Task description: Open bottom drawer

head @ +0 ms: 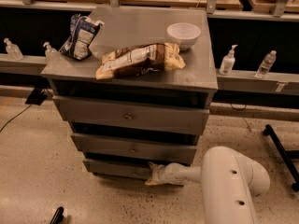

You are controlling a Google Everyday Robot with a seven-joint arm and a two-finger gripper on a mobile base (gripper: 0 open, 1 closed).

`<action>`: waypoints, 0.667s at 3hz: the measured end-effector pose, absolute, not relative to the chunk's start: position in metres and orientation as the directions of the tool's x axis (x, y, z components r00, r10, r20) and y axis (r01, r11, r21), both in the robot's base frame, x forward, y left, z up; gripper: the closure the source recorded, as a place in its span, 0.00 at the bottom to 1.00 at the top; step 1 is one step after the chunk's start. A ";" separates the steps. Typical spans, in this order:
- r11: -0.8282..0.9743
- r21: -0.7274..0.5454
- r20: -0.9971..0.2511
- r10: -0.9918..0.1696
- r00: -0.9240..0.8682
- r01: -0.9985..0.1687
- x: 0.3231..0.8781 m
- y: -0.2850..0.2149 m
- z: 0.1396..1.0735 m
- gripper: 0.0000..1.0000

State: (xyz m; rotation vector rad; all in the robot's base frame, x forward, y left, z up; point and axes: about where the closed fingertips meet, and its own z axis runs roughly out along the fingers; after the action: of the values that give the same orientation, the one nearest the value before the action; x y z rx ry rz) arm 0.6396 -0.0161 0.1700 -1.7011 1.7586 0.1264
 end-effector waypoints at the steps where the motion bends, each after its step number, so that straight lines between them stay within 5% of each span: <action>1: 0.131 -0.369 -0.521 -0.849 0.089 -0.920 0.641 -0.015 0.167 0.38; 2: 0.093 -0.342 -0.539 -0.835 0.114 -0.935 0.633 -0.009 0.168 0.29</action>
Offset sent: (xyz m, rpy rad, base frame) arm -0.0248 0.0154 0.0016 0.0424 0.1001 0.1407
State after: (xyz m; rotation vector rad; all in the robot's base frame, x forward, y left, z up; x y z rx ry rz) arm 0.6330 -0.0091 0.1685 -1.7496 1.7296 0.1985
